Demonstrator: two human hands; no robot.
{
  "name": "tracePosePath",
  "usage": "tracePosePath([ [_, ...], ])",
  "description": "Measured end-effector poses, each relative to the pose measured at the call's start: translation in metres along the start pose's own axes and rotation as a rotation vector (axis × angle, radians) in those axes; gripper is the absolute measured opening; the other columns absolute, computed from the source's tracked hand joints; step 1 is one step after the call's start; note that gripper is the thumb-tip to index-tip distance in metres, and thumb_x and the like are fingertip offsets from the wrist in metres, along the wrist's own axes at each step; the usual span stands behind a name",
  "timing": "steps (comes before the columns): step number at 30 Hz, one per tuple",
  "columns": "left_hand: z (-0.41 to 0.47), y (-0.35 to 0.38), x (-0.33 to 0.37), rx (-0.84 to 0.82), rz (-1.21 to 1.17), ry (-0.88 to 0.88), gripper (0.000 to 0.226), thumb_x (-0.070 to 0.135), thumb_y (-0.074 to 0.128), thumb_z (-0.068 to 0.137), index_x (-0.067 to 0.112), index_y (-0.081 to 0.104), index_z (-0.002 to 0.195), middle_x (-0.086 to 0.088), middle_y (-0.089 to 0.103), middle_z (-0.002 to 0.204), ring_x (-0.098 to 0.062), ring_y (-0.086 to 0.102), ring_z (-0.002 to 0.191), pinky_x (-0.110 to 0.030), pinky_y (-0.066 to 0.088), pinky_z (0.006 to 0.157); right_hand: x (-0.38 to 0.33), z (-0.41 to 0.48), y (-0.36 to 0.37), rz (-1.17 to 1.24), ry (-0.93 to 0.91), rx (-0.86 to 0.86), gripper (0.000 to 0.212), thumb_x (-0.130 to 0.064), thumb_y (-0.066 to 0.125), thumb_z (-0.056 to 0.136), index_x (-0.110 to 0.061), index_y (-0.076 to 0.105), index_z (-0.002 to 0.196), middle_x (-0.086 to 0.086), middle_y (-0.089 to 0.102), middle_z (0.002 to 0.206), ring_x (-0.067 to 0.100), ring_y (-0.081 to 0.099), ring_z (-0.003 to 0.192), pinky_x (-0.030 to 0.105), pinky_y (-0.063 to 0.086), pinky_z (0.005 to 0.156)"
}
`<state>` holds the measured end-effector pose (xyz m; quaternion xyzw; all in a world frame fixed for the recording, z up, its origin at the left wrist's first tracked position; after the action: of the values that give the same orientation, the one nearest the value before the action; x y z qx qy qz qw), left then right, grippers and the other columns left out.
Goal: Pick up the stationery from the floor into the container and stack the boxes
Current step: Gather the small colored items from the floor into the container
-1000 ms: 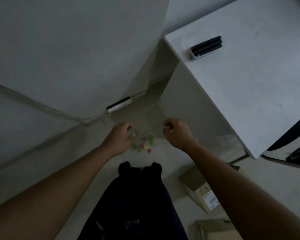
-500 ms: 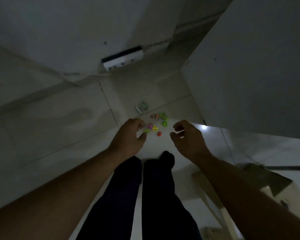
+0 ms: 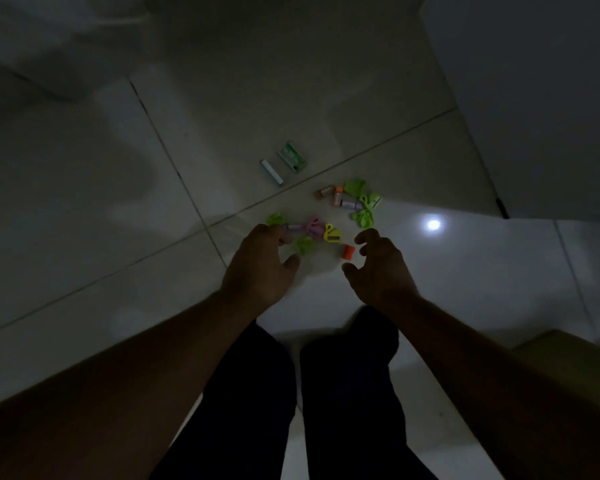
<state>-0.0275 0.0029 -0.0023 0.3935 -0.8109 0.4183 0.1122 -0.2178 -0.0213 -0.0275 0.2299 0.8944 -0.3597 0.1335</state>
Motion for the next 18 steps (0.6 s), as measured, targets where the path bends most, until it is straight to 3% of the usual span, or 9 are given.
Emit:
tracePosePath([
  [3, 0.015, 0.024, -0.008, 0.004, 0.033, 0.055, 0.035, 0.026, 0.073, 0.08, 0.011, 0.064, 0.109, -0.008, 0.062, 0.114, -0.025, 0.061, 0.102, -0.036, 0.051, 0.087, 0.015, 0.014, 0.02, 0.04, 0.001, 0.085, 0.045, -0.027, 0.067, 0.084, -0.021, 0.046, 0.123, 0.01, 0.051, 0.118, 0.027, 0.06, 0.093, 0.035, 0.052, 0.071],
  [8, 0.033, 0.053, -0.018, -0.041, 0.178, 0.131, 0.046, 0.029, 0.067, 0.083, 0.02, 0.057, 0.127, -0.004, 0.053, 0.133, -0.025, 0.05, 0.124, -0.041, 0.046, 0.098, 0.024, 0.032, 0.033, 0.07, -0.03, 0.152, 0.035, -0.028, 0.062, 0.087, -0.022, 0.054, 0.121, 0.011, 0.051, 0.118, 0.03, 0.061, 0.09, 0.043, 0.055, 0.075],
  [14, 0.043, 0.076, -0.027, -0.127, 0.457, 0.225, 0.047, 0.027, 0.054, 0.09, 0.025, 0.045, 0.136, -0.003, 0.036, 0.146, -0.026, 0.037, 0.132, -0.041, 0.046, 0.092, 0.024, 0.046, 0.039, -0.067, -0.124, 0.159, 0.019, -0.021, 0.052, 0.092, -0.01, 0.059, 0.107, 0.014, 0.053, 0.105, 0.033, 0.056, 0.087, 0.033, 0.044, 0.066],
  [18, 0.047, 0.079, -0.03, -0.126, 0.48, 0.29, 0.05, 0.022, 0.049, 0.094, 0.022, 0.037, 0.143, -0.005, 0.035, 0.149, -0.028, 0.031, 0.139, -0.043, 0.043, 0.101, 0.01, 0.04, 0.037, -0.046, -0.261, 0.207, 0.028, -0.012, 0.052, 0.09, -0.008, 0.057, 0.117, 0.017, 0.049, 0.121, 0.037, 0.059, 0.084, 0.041, 0.05, 0.067],
])
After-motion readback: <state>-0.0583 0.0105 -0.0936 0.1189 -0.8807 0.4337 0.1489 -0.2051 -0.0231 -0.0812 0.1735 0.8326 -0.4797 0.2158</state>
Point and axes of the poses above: each hand's wrist, its own z-axis towards the middle knuckle, its own y-axis out of the palm, x = y × z, the point moved 3 cm from there along z, towards the middle knuckle
